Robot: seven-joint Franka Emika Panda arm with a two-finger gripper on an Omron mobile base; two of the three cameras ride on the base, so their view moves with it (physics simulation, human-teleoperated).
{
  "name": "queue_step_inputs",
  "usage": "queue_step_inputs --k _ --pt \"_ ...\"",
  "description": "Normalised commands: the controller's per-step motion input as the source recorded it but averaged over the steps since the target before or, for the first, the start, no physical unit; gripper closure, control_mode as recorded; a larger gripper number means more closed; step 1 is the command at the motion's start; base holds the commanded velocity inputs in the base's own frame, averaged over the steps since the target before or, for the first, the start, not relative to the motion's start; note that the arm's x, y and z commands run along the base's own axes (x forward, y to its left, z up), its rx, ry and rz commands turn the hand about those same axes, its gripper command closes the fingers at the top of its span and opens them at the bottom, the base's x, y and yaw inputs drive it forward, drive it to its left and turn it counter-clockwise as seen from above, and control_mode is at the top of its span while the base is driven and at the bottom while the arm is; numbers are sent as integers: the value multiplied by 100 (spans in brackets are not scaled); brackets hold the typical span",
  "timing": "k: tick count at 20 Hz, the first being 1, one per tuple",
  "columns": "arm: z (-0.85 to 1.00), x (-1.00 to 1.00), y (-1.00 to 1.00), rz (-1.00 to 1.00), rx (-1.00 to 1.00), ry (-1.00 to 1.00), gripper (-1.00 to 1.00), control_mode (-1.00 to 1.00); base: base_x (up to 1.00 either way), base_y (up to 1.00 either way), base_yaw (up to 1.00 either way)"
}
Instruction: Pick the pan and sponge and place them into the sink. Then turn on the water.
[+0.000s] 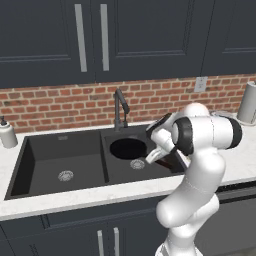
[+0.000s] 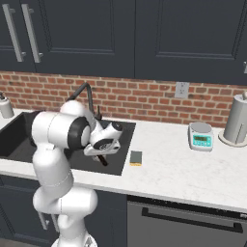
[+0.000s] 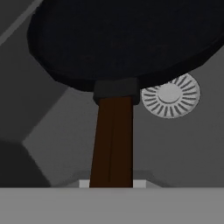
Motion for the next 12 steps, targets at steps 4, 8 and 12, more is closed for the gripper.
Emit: queue_step_inputs --k 4,8,12 --pt "-54 51 0 7 -4 -8 100 -100 0 0 0" --pt "-66 51 0 2 -12 -1 100 -100 0 0 0" --pt "-59 52 0 0 -13 -3 100 -100 0 0 0"
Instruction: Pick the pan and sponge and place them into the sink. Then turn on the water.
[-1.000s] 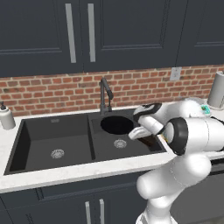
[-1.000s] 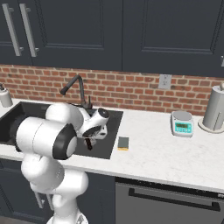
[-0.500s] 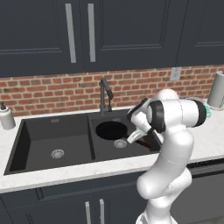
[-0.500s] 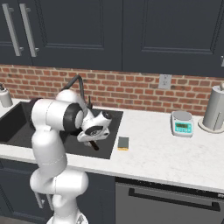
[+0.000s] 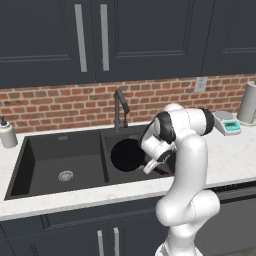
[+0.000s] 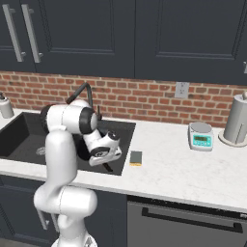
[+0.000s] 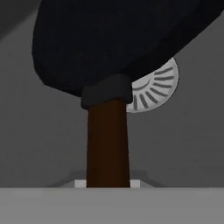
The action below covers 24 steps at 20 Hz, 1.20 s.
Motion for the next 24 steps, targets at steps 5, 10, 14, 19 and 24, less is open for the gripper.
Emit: queue_step_inputs --k 5,10,14,19,24 --pt "-42 61 0 0 -10 -10 100 -100 0 0 0" --pt "-47 41 0 0 -7 0 100 -100 0 0 0" --pt "-49 7 0 0 -5 2 100 -100 0 0 0" --pt "-26 0 0 0 -3 0 -100 -100 0 0 0" --pt "0 -9 0 0 0 -2 -100 -100 0 0 0"
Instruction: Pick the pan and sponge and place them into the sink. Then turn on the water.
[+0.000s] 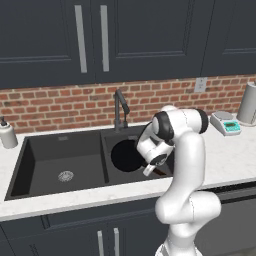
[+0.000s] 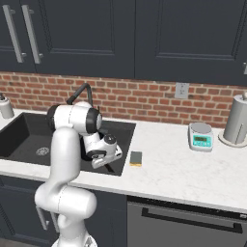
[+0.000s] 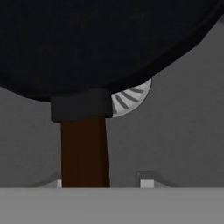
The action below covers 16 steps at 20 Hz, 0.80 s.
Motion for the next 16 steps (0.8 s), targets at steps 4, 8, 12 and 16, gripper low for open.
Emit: queue_step_inputs --k 4,8,12,16 --pt "4 -25 0 0 0 -8 -100 -100 0 0 0" --pt "19 -37 0 1 0 -11 -100 -100 0 0 0" --pt "27 -40 0 1 0 -14 -100 -100 0 0 0" --pt "48 -65 -1 1 1 -24 -100 -100 0 0 0"
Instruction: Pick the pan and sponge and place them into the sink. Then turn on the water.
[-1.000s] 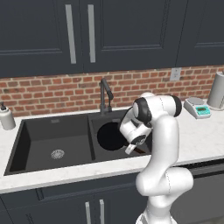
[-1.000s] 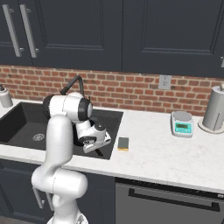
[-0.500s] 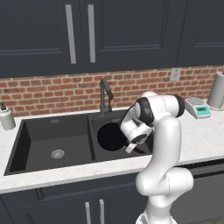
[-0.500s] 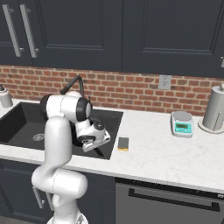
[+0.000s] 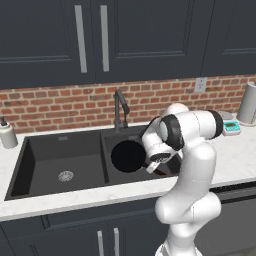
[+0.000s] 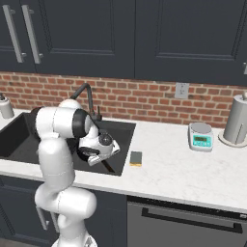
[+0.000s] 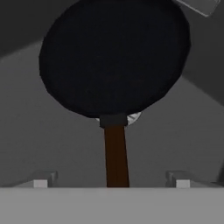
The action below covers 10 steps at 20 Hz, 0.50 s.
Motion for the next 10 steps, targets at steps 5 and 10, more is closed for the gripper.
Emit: queue_step_inputs --k 5,10 --pt "87 -86 -9 0 2 -36 -100 -100 0 0 0" --pt "99 -60 -14 -1 0 -23 -100 -100 0 0 0"
